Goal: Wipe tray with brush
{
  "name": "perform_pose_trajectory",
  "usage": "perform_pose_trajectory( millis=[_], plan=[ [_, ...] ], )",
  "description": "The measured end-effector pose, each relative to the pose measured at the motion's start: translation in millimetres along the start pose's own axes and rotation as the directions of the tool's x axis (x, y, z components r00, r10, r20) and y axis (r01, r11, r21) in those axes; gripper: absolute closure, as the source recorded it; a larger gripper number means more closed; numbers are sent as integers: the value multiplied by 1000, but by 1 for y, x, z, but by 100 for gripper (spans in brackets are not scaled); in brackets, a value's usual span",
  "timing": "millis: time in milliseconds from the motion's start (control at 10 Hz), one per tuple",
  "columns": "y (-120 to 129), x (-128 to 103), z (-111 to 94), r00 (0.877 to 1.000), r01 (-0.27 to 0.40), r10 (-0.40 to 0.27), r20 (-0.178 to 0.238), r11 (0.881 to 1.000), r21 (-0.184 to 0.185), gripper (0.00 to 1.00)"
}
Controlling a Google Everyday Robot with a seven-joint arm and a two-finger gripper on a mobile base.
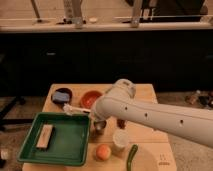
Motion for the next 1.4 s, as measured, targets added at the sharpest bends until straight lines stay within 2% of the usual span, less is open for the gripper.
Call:
perform_pose_trajectory(
  millis=[500,1400],
  plan=[
    [18,27,6,999,-21,21,-26,999,-30,100],
    [18,28,7,999,-25,24,-30,999,-33,100]
  ],
)
